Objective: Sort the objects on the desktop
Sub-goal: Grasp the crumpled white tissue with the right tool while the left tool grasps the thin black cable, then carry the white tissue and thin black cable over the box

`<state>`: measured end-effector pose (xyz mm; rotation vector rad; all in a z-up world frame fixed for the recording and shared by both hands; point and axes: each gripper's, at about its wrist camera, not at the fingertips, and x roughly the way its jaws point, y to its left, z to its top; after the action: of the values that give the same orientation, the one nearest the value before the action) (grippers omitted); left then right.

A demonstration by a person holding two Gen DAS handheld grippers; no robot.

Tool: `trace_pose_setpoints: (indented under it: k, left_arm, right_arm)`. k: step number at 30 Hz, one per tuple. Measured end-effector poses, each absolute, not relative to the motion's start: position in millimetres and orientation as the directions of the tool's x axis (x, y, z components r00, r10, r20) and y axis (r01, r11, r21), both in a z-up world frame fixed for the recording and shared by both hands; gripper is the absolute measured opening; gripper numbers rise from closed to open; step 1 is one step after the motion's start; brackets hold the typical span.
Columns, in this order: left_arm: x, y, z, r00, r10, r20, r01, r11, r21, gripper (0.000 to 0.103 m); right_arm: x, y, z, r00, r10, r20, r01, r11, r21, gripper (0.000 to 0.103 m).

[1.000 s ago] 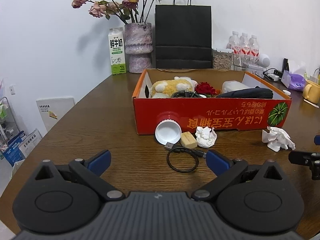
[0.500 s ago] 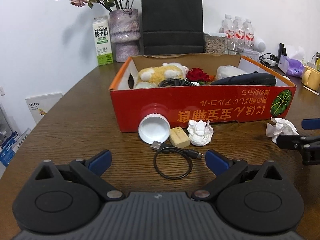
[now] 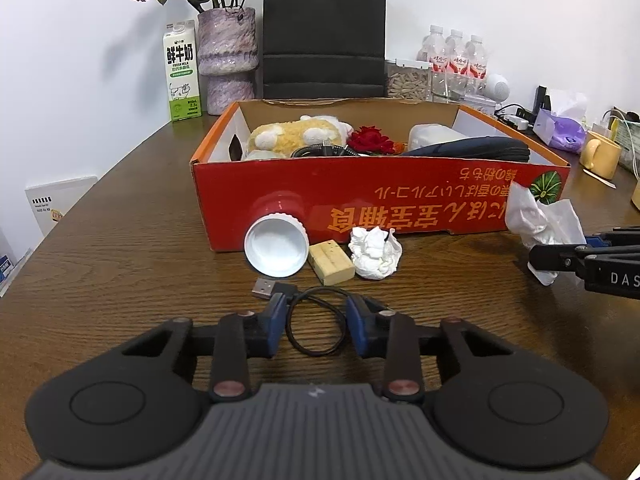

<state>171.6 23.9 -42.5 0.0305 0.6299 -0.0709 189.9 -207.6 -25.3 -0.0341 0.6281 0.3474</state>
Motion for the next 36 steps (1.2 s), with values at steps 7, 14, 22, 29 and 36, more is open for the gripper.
trace_pose_setpoints:
  k: [7, 14, 22, 29, 36]
  left_arm:
    - [165.1, 22.3, -41.0, 0.814, -0.068, -0.577, 0.083, 0.997, -0.001, 0.02]
    - [158.1, 22.9, -36.2, 0.822, -0.082, -0.563, 0.084, 0.996, -0.022, 0.001]
    - [152.0, 23.6, -28.8, 0.83, -0.09, -0.551, 0.08, 0.996, -0.042, 0.001]
    - [140.6, 31.1, -30.4, 0.802, -0.09, -0.59, 0.086, 0.996, -0.035, 0.008]
    - [138.7, 22.4, -42.1, 0.798, -0.091, -0.596, 0.109, 0.994, -0.006, 0.008]
  right_arm:
    - [181.8, -211.3, -20.9, 0.765, 0.312, -0.563, -0.321, 0.943, 0.087, 0.017]
    - [172.3, -212.6, -15.9, 0.776, 0.314, -0.547, -0.32, 0.943, 0.088, 0.017]
    - [165.1, -214.2, -8.3, 0.789, 0.314, -0.528, -0.317, 0.944, 0.089, 0.017]
    - [149.8, -219.6, -6.7, 0.793, 0.316, -0.521, -0.314, 0.945, 0.094, 0.017]
    - [141.6, -217.0, -13.5, 0.778, 0.326, -0.537, -0.325, 0.94, 0.1, 0.017]
